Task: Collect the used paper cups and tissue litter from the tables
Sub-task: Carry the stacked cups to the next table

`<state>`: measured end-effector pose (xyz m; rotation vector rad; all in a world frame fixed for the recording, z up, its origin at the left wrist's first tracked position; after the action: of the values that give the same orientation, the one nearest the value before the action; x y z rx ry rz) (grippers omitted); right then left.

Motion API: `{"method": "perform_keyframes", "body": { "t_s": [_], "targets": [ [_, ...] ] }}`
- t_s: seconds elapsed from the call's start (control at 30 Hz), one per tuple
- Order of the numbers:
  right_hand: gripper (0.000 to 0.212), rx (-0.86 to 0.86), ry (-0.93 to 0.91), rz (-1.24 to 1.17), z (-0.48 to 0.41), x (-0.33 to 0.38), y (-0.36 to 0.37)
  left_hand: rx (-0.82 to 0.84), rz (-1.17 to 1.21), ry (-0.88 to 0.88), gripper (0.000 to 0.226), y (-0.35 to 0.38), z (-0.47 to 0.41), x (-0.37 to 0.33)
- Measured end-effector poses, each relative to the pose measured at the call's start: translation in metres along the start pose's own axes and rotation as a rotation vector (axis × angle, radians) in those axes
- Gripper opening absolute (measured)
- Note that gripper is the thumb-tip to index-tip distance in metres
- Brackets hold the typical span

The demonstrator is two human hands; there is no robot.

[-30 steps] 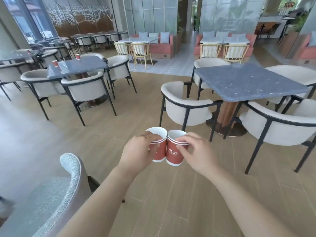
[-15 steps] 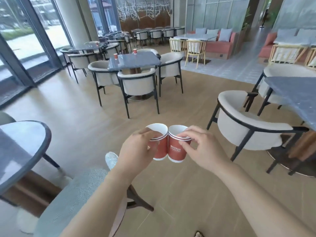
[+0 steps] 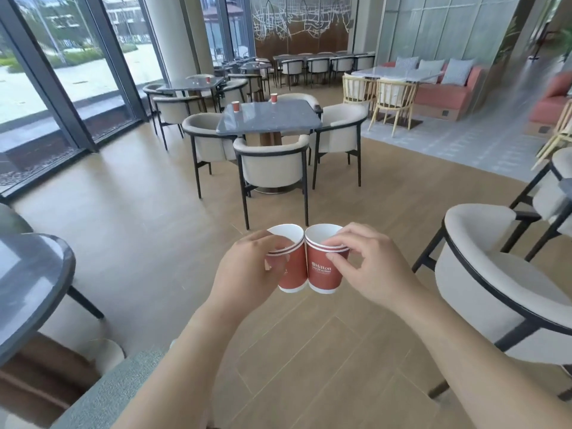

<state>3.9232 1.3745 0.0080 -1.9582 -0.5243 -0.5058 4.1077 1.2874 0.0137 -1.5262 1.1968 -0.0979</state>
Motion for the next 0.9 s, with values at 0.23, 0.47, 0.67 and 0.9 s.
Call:
{"method": "perform_keyframes", "body": {
  "t_s": [0.23, 0.47, 0.67, 0.9],
  "targets": [
    [0.016, 0.031, -0.054, 0.015, -0.118, -0.074, -0.007, -0.072, -0.017, -0.049, 0.021, 0.023, -0.121, 0.036],
    [0.017, 0.053, -0.058, -0.018, -0.205, -0.128, 0.008, -0.061, -0.014, -0.083, 0.02, 0.042, -0.205, 0.082],
    [0.016, 0.077, -0.051, -0.017, -0.29, -0.172, 0.045, -0.045, -0.017, -0.115, 0.018, 0.058, -0.284, 0.143],
    [0.015, 0.091, -0.051, -0.011, -0.413, -0.208, 0.097, -0.05, 0.027, -0.175, 0.021, 0.052, -0.383, 0.234]
  ]
}}
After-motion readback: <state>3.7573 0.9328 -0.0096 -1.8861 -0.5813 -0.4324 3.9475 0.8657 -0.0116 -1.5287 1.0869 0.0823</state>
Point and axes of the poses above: each hand's wrist, its own z-axis away from the middle knuckle, its own y-axis out of the palm, x = y × z, the point moved 1 cm from there along -z, towards the middle knuckle, and after that the axes turned 6 degrees about x, right-handed, at the moved point
